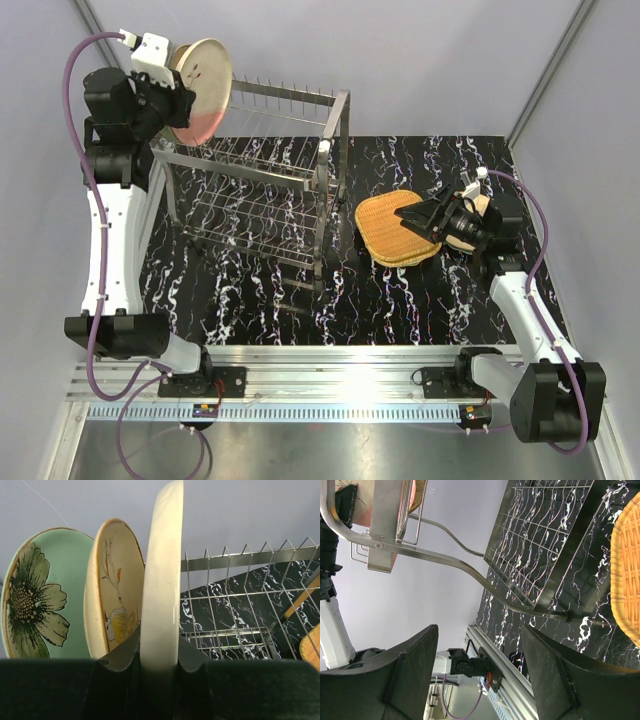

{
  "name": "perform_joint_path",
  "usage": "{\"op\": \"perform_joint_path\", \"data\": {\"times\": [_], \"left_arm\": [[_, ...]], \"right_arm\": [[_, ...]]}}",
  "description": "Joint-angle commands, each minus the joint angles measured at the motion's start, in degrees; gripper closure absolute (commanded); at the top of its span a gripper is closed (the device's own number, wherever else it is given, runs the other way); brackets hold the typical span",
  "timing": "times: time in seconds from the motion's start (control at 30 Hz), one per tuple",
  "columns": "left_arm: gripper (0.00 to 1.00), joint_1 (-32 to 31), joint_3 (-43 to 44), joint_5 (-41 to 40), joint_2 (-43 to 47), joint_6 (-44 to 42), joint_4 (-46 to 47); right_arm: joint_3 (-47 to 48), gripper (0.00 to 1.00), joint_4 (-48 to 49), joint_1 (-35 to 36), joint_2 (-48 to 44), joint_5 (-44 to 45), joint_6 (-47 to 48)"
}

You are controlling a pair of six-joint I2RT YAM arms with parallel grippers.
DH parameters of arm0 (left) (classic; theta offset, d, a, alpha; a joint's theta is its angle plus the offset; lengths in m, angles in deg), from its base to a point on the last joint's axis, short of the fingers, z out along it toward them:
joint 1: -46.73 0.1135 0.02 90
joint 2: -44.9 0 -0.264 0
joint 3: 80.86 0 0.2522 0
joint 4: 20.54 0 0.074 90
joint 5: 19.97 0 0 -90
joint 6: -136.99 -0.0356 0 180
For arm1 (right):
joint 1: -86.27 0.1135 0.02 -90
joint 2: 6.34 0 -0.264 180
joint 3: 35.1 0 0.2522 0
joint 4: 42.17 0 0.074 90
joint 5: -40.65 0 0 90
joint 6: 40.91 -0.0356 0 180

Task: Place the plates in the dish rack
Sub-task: Insert the plate into the dish rack

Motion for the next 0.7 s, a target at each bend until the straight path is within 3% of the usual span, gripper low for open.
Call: {"op": "perform_joint_path", "data": {"times": [0.0,0.67], "left_arm": [[1.00,0.2,1.1,-0.7,1.6,-1.7,10.9],[1.00,0.2,-1.9,-5.6,3.2,-2.0,11.3]], "right_arm": [[1.5,0.25,1.3,0.0,-0.2,-0.7,1.4],[1.1,0.25,0.8,-0.1,0.1,0.0,2.1]]}}
